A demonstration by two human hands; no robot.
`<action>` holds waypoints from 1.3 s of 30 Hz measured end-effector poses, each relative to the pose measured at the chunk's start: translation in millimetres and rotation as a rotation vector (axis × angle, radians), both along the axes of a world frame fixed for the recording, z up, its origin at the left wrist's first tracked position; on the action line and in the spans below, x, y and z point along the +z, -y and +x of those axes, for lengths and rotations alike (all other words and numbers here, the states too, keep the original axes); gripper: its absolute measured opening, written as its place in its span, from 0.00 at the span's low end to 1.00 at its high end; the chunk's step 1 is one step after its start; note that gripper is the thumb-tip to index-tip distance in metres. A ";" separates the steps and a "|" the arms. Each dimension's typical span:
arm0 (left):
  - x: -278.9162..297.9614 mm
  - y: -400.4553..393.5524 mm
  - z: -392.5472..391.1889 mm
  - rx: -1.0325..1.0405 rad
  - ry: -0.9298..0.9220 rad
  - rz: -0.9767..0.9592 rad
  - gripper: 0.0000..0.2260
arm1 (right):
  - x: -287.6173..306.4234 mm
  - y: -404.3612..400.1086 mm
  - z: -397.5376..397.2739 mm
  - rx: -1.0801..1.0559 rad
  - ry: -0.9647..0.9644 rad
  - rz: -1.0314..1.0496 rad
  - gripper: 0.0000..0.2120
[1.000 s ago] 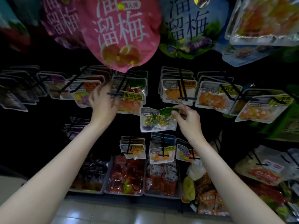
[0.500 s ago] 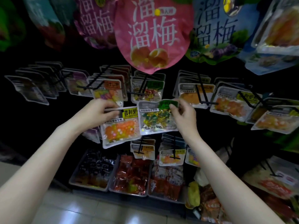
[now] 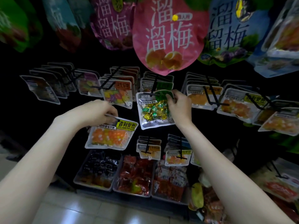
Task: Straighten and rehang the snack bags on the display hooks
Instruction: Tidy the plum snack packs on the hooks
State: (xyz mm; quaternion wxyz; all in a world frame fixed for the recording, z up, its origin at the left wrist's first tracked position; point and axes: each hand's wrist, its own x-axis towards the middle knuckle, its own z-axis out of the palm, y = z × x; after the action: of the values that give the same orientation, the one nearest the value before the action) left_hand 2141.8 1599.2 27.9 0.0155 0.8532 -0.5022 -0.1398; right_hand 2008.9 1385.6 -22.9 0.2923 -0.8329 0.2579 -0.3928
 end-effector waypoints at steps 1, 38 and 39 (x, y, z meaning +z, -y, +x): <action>0.7 -0.9 1.5 0.006 0.006 0.023 0.08 | 0.5 1.1 0.0 0.003 -0.006 -0.023 0.10; -72.1 89.5 -45.4 -0.164 -0.205 -0.513 0.05 | -33.8 94.2 -76.2 -0.285 0.034 0.299 0.30; -71.8 91.7 -49.1 -0.154 -0.205 -0.519 0.06 | -28.0 98.2 -73.4 -0.254 0.043 0.296 0.31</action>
State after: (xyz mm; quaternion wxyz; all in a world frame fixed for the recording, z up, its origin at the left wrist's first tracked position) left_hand 2092.7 1507.5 -44.0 0.2736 0.7613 -0.5804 -0.0930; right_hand 1935.5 1287.4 -50.9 0.3649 -0.7331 0.4095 -0.4020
